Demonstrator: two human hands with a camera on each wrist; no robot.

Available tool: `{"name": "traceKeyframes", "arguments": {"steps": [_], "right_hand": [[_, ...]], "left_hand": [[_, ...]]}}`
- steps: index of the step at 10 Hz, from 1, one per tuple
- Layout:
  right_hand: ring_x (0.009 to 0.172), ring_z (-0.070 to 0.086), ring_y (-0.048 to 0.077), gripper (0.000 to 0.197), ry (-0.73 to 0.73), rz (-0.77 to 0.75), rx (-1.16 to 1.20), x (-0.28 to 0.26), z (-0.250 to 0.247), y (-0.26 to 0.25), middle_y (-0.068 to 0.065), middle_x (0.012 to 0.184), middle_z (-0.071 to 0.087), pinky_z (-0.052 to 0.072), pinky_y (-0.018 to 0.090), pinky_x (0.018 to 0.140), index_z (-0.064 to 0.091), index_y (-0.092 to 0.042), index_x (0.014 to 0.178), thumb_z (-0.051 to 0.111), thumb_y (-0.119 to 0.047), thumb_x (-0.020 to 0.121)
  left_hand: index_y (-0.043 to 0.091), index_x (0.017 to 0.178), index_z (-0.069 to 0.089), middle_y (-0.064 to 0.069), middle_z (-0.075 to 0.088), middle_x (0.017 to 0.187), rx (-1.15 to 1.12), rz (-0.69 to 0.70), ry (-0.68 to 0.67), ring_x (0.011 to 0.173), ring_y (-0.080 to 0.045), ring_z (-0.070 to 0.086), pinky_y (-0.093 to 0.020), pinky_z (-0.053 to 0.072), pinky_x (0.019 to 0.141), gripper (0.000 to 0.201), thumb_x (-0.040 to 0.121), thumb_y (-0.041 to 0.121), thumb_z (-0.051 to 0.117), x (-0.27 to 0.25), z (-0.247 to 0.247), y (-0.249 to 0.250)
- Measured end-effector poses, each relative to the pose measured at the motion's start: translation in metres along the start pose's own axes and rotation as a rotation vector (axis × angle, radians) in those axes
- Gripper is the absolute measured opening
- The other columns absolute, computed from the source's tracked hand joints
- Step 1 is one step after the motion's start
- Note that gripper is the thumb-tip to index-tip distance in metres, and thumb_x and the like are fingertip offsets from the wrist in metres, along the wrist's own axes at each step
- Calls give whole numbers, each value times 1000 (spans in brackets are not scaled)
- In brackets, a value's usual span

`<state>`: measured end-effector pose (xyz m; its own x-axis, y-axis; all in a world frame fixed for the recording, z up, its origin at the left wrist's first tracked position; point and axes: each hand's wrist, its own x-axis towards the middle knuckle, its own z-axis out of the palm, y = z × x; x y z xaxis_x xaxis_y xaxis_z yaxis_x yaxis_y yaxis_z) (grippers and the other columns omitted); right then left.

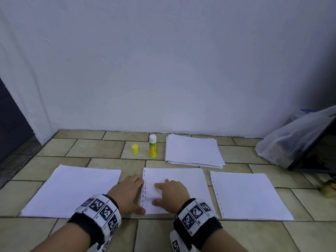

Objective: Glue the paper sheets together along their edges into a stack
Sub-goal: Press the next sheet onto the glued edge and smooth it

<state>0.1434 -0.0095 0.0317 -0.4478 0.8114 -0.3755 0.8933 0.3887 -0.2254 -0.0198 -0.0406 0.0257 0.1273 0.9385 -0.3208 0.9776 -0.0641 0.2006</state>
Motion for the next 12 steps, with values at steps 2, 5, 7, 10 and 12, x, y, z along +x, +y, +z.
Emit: {"name": "traceKeyframes", "arguments": {"steps": [2, 5, 7, 10, 12], "right_hand": [[131, 35, 30, 61, -14, -4, -23, 3, 0, -4, 10, 145, 37, 35, 40, 107, 36, -23, 145, 53, -49, 91], [128, 39, 29, 58, 6, 12, 7, 5, 4, -5, 9, 138, 42, 38, 38, 103, 40, -23, 141, 52, -48, 91], [128, 40, 30, 56, 1, 9, 5, 6, 3, -5, 10, 138, 43, 37, 39, 105, 40, -23, 141, 51, -47, 92], [125, 42, 31, 56, -17, 10, -18, 7, 1, -9, 12, 134, 45, 39, 39, 104, 43, -21, 139, 53, -47, 91], [127, 41, 31, 60, -34, 6, -29, 7, -2, -9, 11, 137, 45, 37, 39, 106, 43, -21, 140, 54, -51, 89]], "left_hand": [[19, 152, 19, 8, 19, 154, -8, 6, -17, 137, -12, 27, -29, 33, 109, 92, 81, 53, 67, -4, 0, -1], [18, 153, 10, 6, 14, 157, -96, 5, -5, 141, -13, 23, -31, 29, 113, 101, 79, 51, 71, -4, 6, -5], [15, 154, 4, 5, 3, 160, -110, -19, -4, 145, -13, 15, -31, 22, 118, 108, 78, 52, 71, -1, 9, -7], [15, 154, 2, 4, 4, 161, -101, -33, -14, 146, -14, 14, -31, 20, 118, 108, 79, 51, 71, -1, 8, -5], [14, 154, 2, 3, 4, 161, -96, -28, -24, 146, -15, 13, -32, 20, 119, 107, 80, 51, 70, -1, 7, -5]]}}
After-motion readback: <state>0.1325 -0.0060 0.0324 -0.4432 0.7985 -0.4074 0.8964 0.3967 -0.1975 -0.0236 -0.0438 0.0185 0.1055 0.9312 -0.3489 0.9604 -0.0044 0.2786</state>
